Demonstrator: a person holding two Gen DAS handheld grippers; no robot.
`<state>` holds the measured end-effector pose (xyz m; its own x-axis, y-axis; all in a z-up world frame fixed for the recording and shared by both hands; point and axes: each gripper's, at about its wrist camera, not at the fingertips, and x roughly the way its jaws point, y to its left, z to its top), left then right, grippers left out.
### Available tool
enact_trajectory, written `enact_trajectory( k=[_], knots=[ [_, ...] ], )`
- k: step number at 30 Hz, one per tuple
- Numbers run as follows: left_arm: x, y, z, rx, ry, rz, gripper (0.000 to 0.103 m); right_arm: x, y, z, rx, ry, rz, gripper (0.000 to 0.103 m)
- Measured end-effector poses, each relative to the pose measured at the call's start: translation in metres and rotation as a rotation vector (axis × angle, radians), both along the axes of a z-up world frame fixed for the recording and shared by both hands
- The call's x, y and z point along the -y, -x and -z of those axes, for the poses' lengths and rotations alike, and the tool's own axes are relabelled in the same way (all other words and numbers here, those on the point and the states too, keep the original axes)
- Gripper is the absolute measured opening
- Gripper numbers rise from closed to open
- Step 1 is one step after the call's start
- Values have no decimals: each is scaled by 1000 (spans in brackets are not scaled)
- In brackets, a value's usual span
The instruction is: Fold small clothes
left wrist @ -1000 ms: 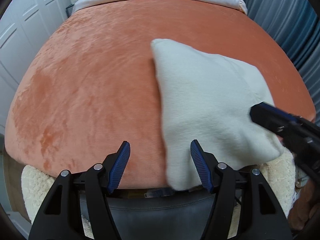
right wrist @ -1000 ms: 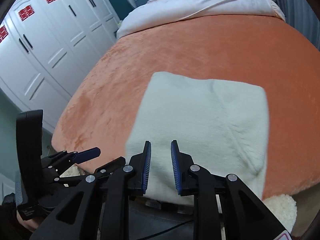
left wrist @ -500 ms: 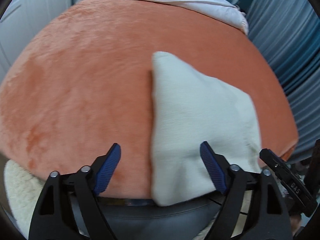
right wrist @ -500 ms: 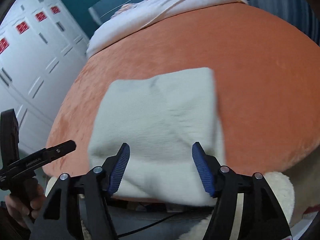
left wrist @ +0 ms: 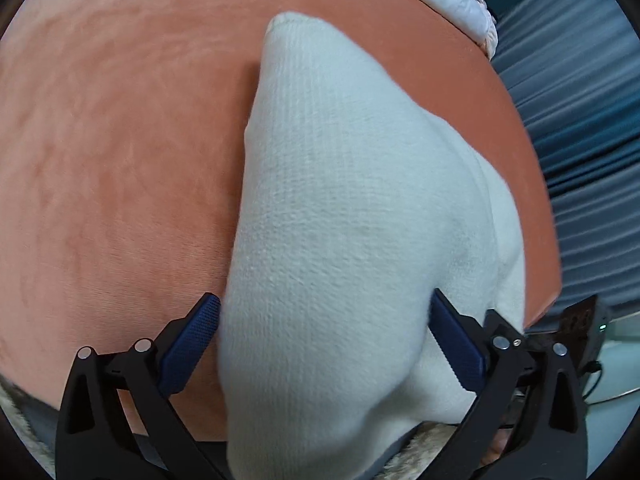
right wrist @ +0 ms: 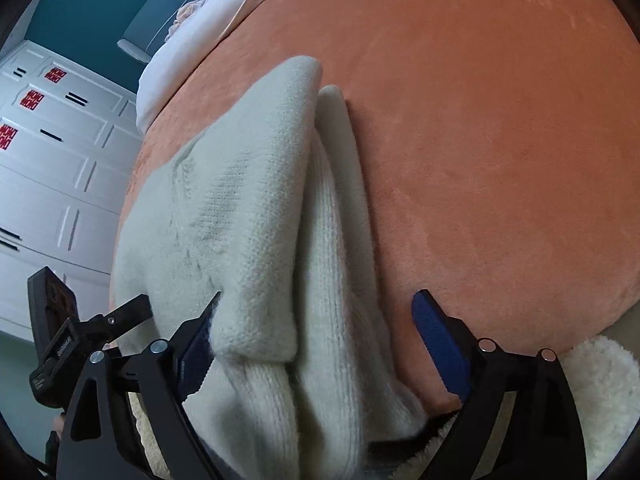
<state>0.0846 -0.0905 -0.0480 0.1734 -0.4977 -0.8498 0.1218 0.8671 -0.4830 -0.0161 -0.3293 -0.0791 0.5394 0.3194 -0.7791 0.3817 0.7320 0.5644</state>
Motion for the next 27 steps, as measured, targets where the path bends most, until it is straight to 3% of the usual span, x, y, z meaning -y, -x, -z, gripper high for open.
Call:
enact_trajectory(
  k=[2, 7, 9, 10, 11, 12, 14, 17, 20, 23, 27],
  knots=[
    [-2, -3, 8, -37, 55, -23, 98, -4, -10, 2, 4, 7, -26, 98],
    [9, -2, 8, -32, 66, 0, 98, -11, -26, 0, 20, 27, -65, 97],
    [15, -4, 3, -47, 51, 7, 91, -15, -28, -4, 40, -7, -84, 63],
    [16, -3, -2, -48, 52, 4, 88, -15, -29, -7, 32, -5, -71, 57],
    [18, -3, -7, -43, 46, 7, 81, -16, -31, -11, 38, -6, -67, 45],
    [19, -3, -14, -33, 41, 15, 73, -15, -29, -18, 51, -7, -57, 39],
    [18, 2, -32, -14, 59, 41, 66, -14, -20, -35, 87, -15, -40, 35],
    [19, 16, -57, -4, 109, 93, 61, -21, 4, -75, 155, 27, -41, 35],
    [25, 38, -94, 56, 151, 167, 60, -26, 38, -122, 211, 98, -17, 35],
    [23, 60, -149, 173, 226, 225, 60, -31, 68, -174, 303, 176, 11, 35],
    [-1, 75, -232, 360, 318, 258, 60, -52, 94, -261, 508, 288, 13, 35]
  ],
)
